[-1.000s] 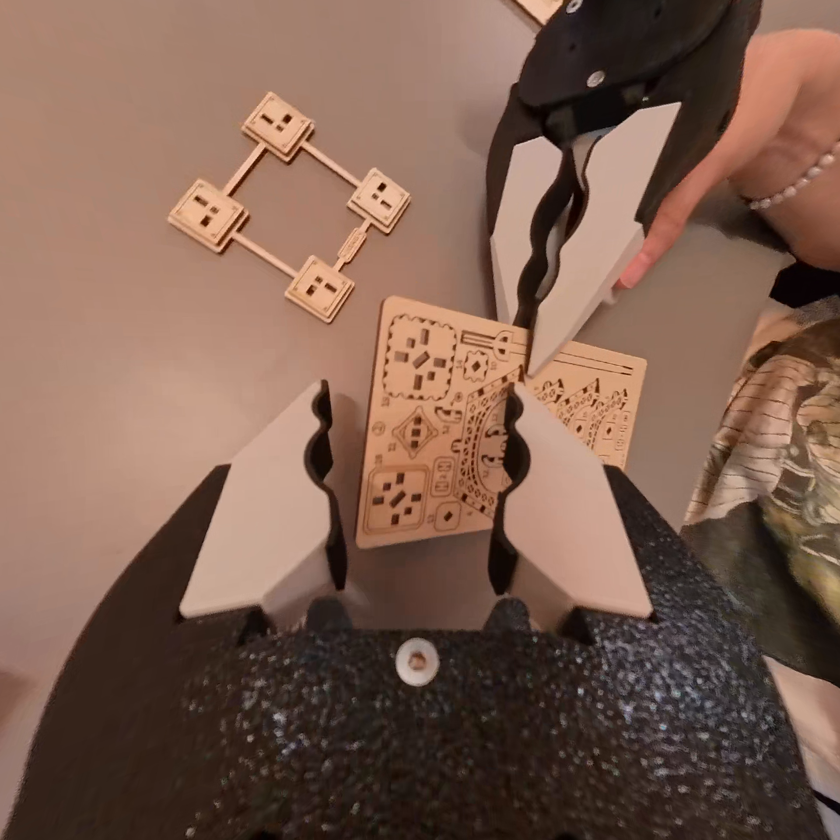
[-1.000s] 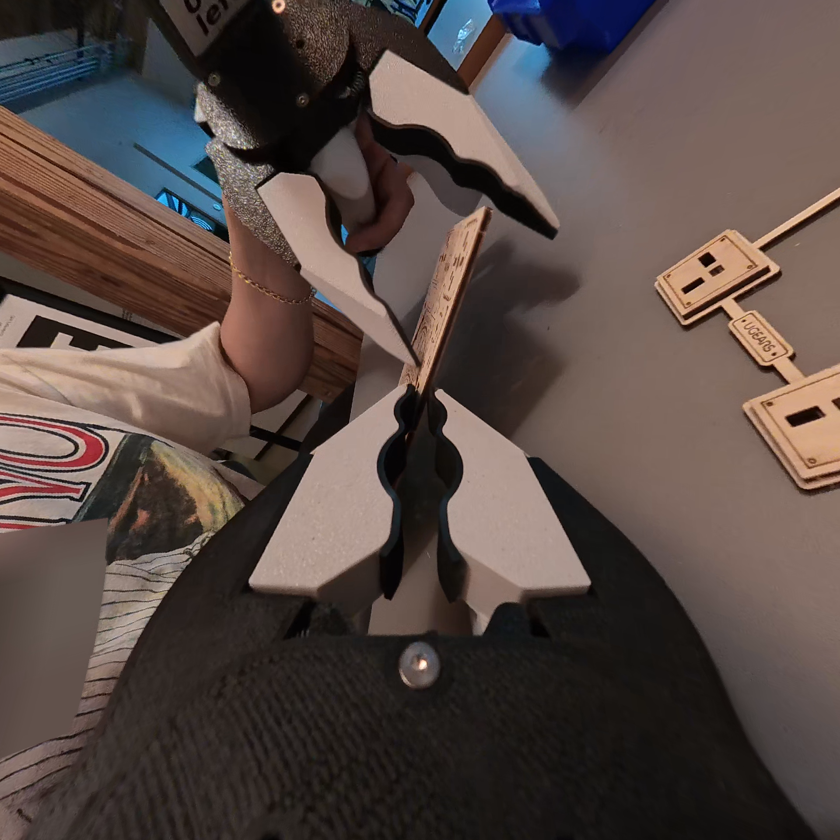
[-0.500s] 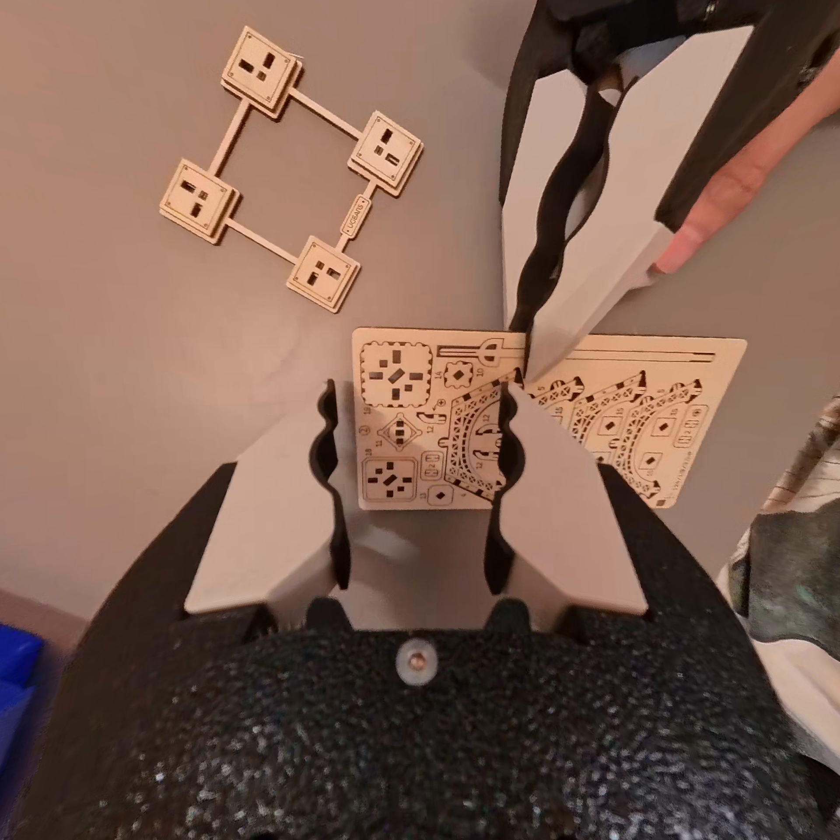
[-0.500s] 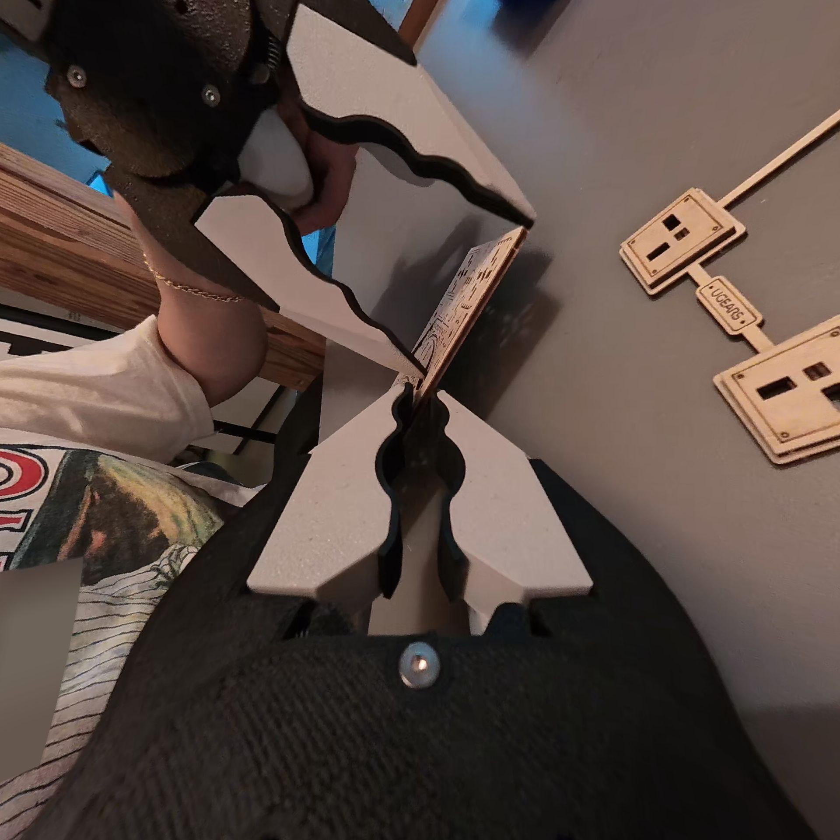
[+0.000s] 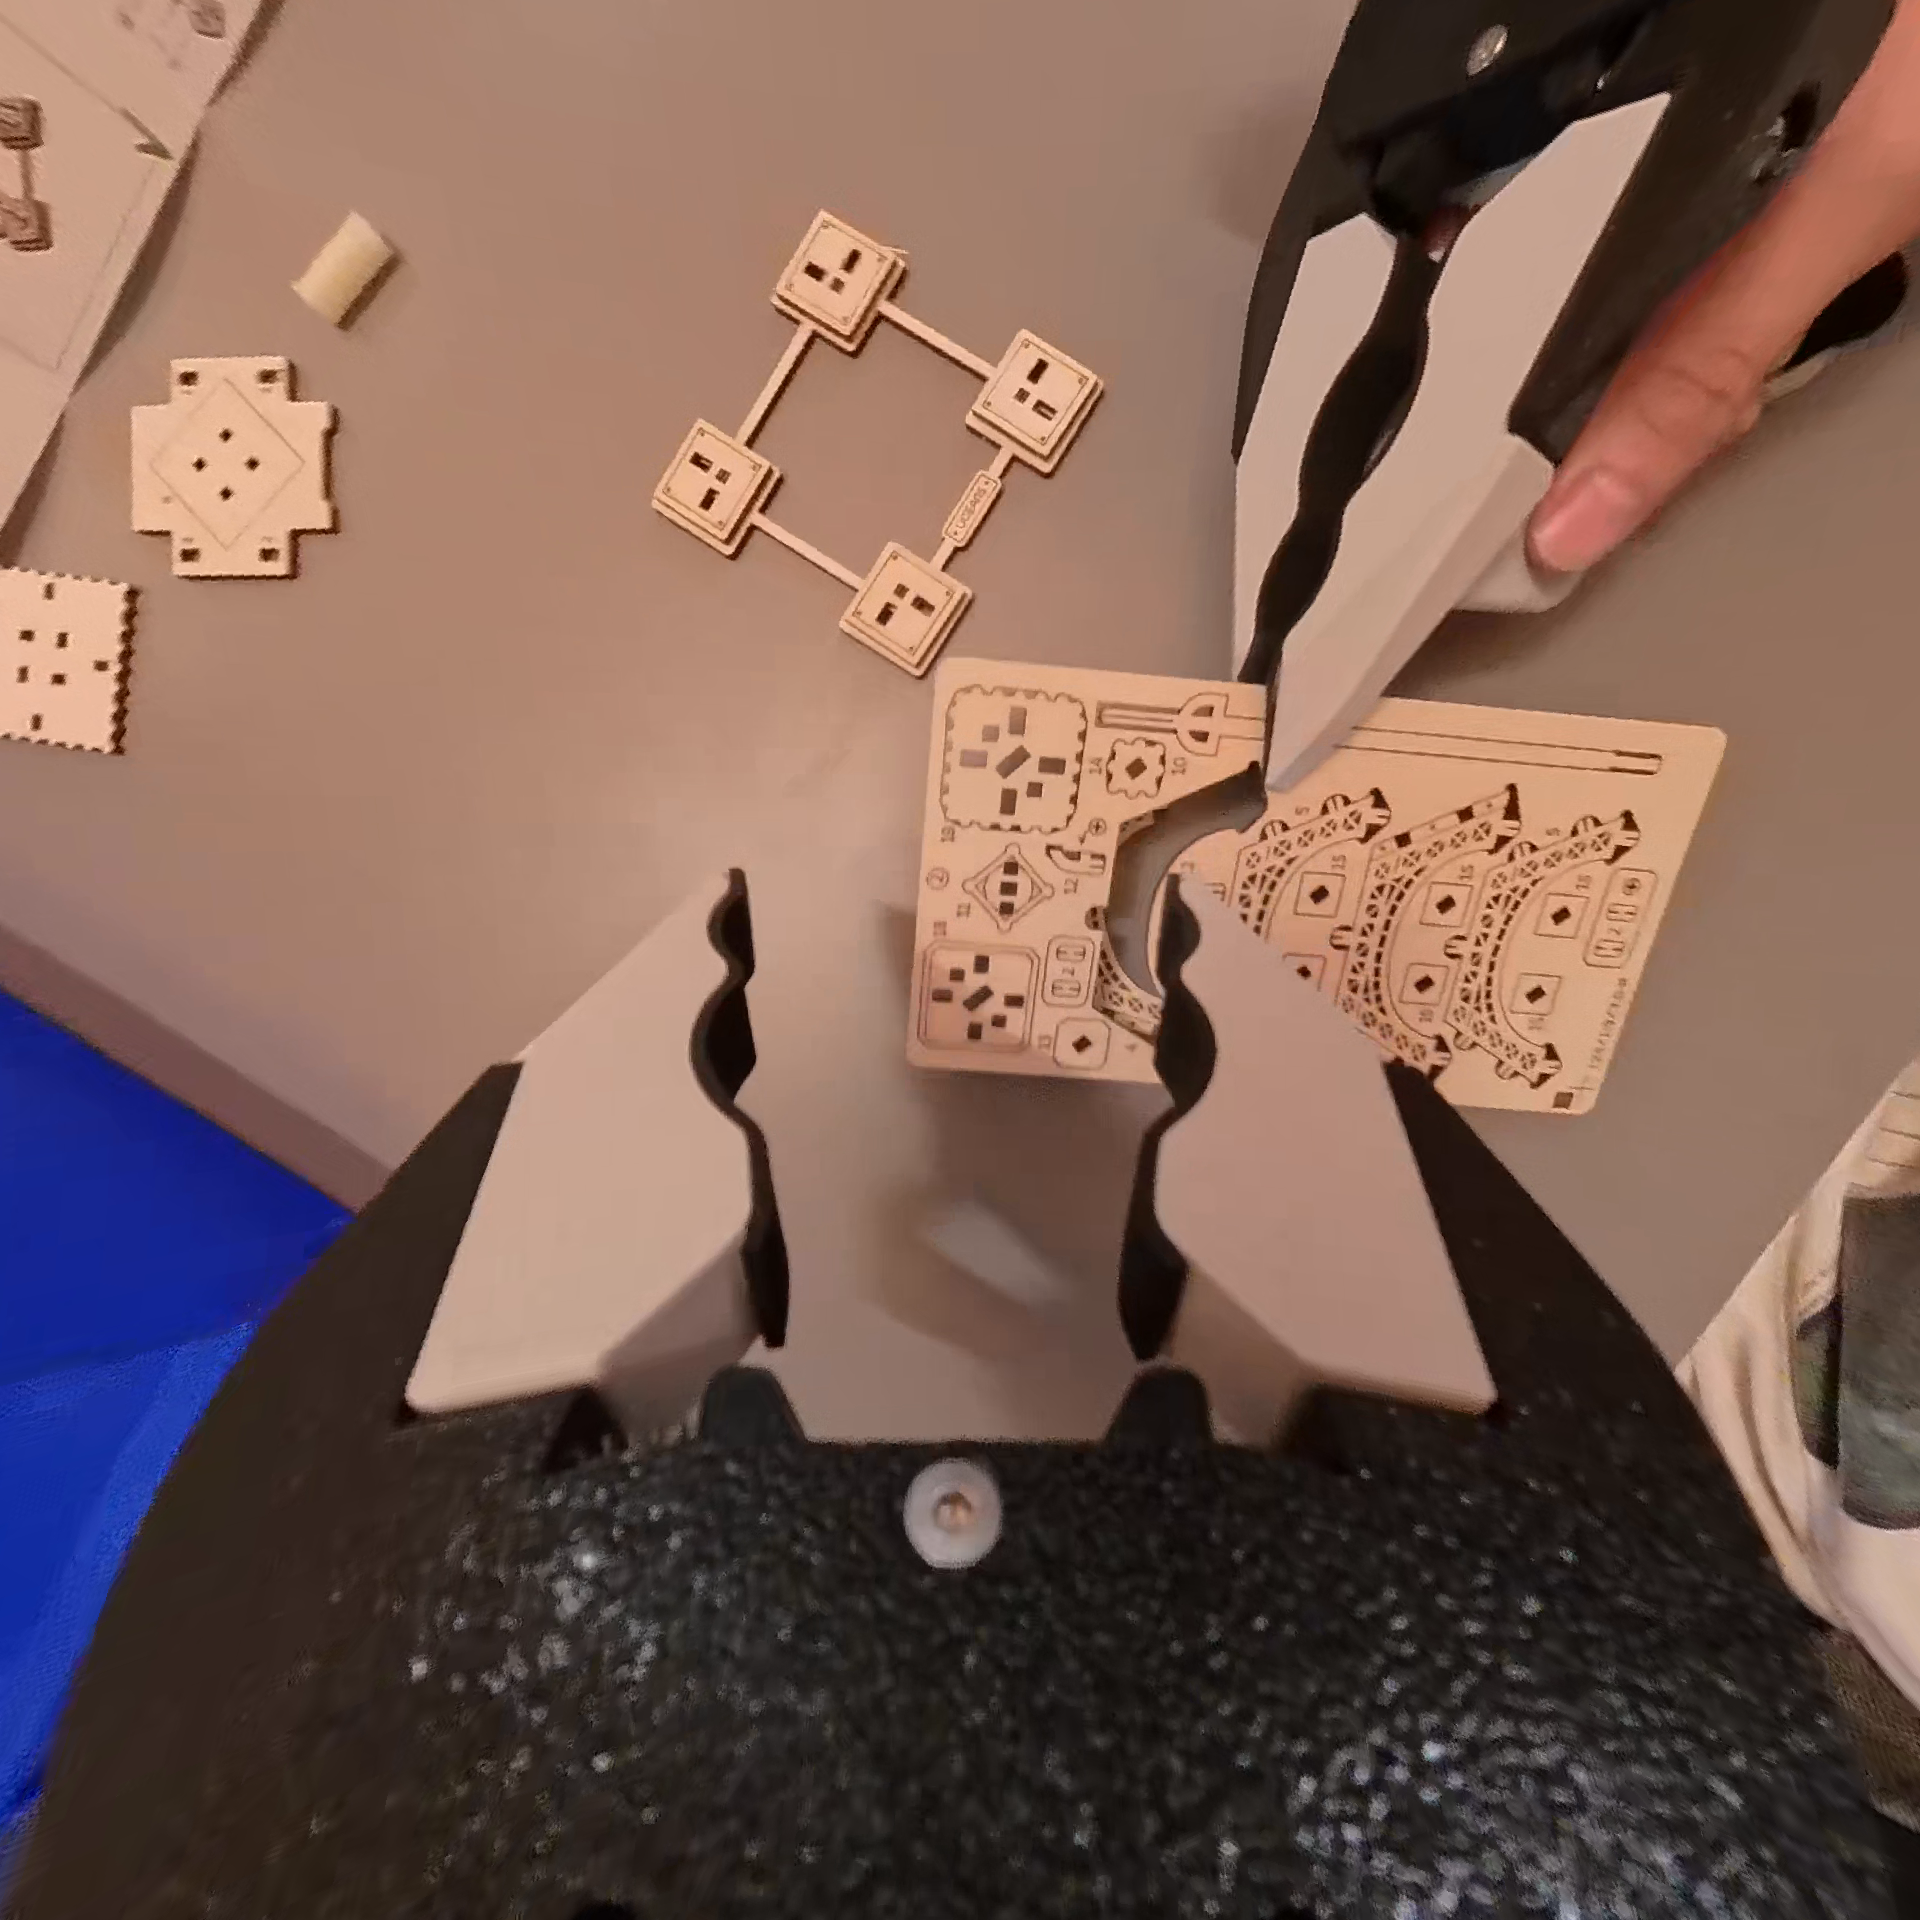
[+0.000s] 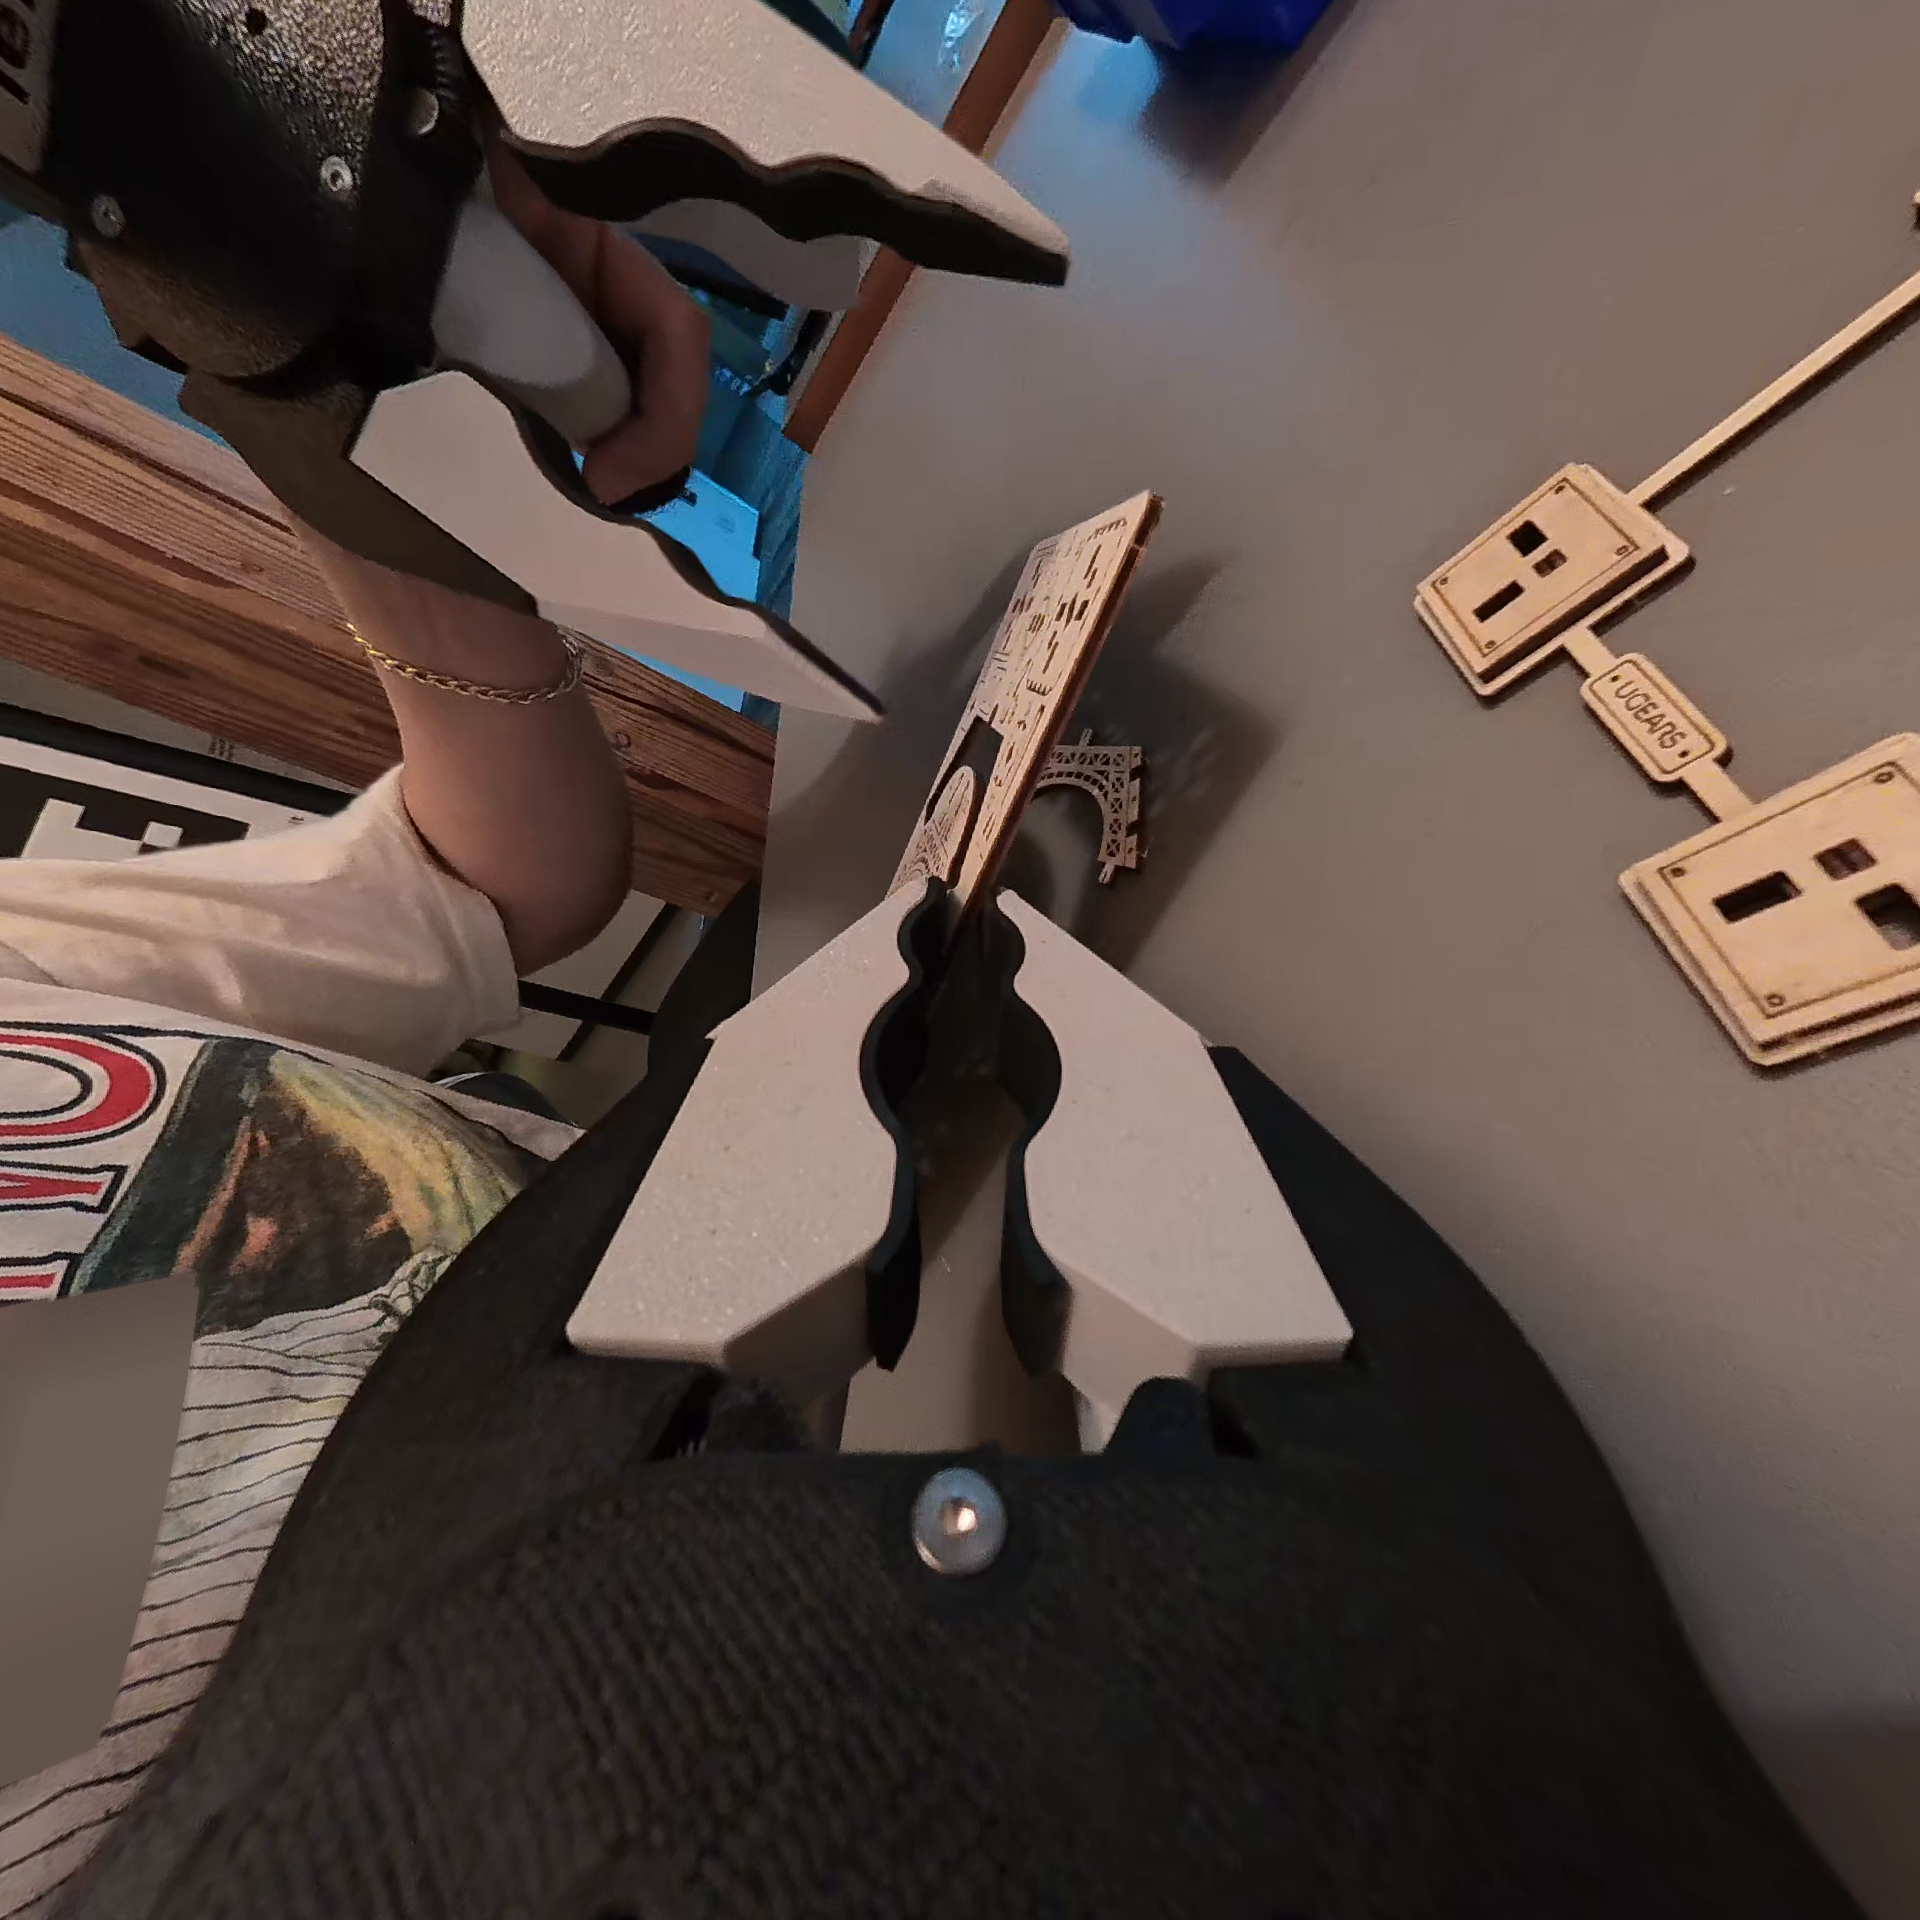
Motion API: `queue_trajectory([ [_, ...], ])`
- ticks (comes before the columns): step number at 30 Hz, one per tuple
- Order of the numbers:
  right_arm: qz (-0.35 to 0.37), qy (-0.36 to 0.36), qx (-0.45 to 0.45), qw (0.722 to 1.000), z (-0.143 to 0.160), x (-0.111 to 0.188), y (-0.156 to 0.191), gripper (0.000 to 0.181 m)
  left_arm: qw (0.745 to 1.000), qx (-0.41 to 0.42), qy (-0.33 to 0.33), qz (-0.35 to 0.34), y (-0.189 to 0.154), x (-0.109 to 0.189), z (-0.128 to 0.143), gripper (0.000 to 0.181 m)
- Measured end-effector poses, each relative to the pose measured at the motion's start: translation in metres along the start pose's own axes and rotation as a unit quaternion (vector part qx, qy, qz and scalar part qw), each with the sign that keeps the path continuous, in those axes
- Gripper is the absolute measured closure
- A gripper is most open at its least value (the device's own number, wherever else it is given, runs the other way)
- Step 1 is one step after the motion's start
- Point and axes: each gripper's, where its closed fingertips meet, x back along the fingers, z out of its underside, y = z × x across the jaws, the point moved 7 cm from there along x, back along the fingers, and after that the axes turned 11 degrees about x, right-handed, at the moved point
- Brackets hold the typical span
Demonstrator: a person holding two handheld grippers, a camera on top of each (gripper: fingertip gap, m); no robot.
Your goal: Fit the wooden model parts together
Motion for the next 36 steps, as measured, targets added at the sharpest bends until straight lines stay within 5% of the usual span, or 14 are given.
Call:
queue_trajectory([
  [1,0.001,-0.004,0.0,1.0,0.0,0.001,0.0,0.177,1.0,0.006,-0.011,-0.006,0.001,0.004,0.002,0.105],
  [8,-0.008,-0.101,0.006,0.995,-0.01,0.019,0.002,0.18,0.978,0.15,-0.143,0.016,-0.01,0.023,0.035,0.111],
  [12,-0.049,-0.128,0.021,0.99,-0.013,0.026,0.009,0.181,0.913,0.275,-0.205,0.22,-0.023,0.008,0.054,0.149],
  [15,-0.044,-0.115,0.026,0.992,-0.011,0.023,0.01,0.181,0.898,0.289,-0.221,0.245,-0.025,-0.004,0.06,0.172],
  [19,-0.049,-0.126,0.022,0.991,-0.011,0.026,0.01,0.179,0.87,0.295,-0.268,0.291,-0.025,-0.001,0.059,0.179],
  [22,-0.05,-0.106,0.007,0.993,-0.006,0.025,0.01,0.16,0.849,0.31,-0.29,0.316,-0.023,0.001,0.06,0.181],
  [36,-0.05,-0.068,0.022,0.996,0.001,0.018,0.017,0.161,0.781,0.381,-0.339,0.36,-0.013,0.002,0.061,0.181],
])
